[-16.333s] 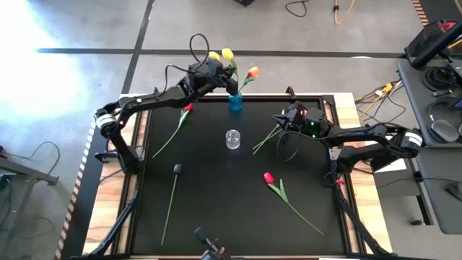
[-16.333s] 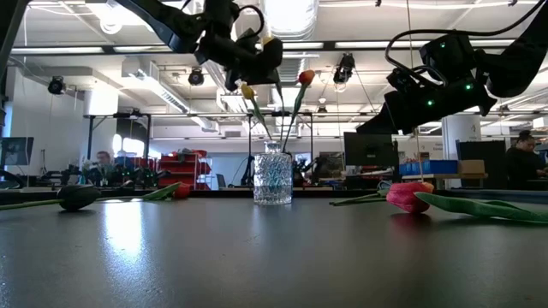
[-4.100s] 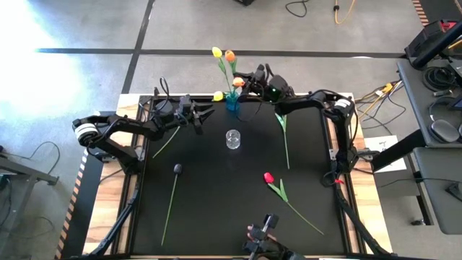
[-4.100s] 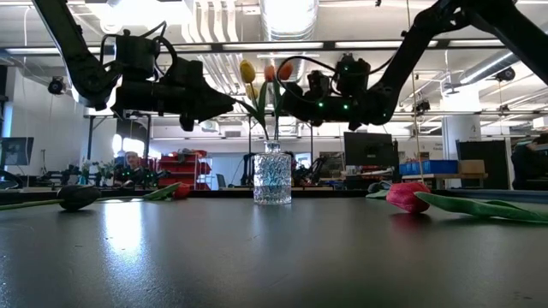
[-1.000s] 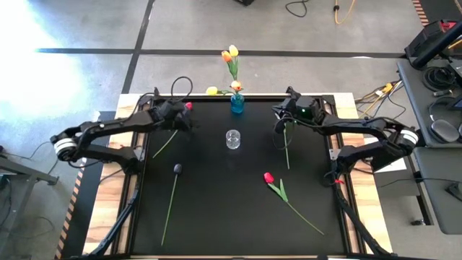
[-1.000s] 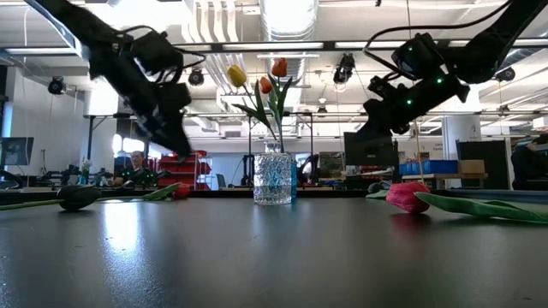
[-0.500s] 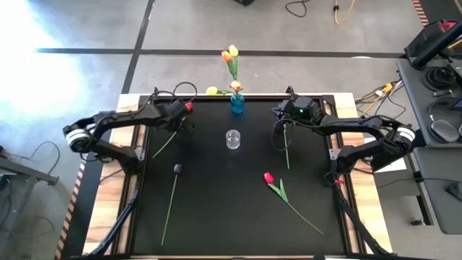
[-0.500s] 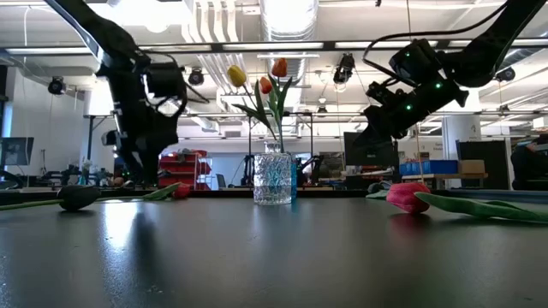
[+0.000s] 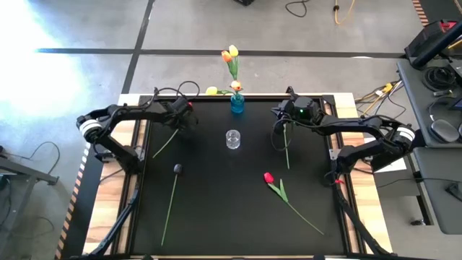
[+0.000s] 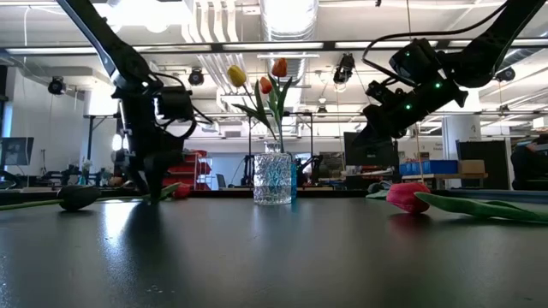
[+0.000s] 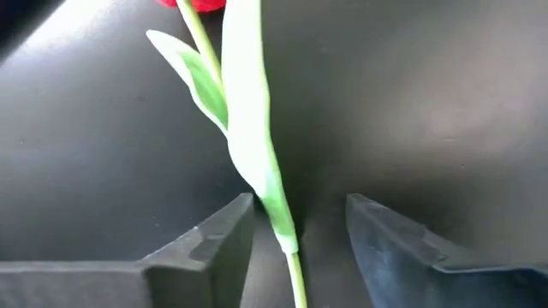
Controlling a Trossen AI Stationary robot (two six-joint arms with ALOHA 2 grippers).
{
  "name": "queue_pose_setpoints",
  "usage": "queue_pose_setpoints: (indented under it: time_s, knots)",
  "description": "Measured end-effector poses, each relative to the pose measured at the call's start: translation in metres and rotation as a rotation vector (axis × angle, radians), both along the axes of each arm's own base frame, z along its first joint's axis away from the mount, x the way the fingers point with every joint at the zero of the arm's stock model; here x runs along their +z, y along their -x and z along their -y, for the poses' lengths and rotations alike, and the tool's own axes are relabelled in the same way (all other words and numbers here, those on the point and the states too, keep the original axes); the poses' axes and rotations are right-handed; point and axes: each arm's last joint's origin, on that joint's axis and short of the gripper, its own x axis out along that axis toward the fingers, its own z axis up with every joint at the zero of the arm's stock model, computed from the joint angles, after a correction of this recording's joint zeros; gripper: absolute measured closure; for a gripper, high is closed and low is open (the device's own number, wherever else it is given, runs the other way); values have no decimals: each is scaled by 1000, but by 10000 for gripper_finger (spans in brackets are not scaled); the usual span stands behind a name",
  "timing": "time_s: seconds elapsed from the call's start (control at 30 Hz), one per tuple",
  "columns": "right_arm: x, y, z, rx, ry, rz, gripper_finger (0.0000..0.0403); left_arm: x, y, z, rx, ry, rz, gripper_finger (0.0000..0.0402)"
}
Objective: Sort flowers into vase by color
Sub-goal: Put the left red tulip into the transparent vase
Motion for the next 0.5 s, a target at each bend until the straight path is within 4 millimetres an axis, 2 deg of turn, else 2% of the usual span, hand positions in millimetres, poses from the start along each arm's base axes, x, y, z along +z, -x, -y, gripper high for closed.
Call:
queue_pose_setpoints:
  time_s: [0.13,0.33,0.5]
  knots:
    - [0,0,0,0,1,1,390,-3,-1,0,-27,12,-9,283]
    - [0,0,0,0,2,4,390,2,3,2,-42,-9,-29,385]
    - [0,0,0,-2,0,6,390,20,8,6,-38,-58,13,390]
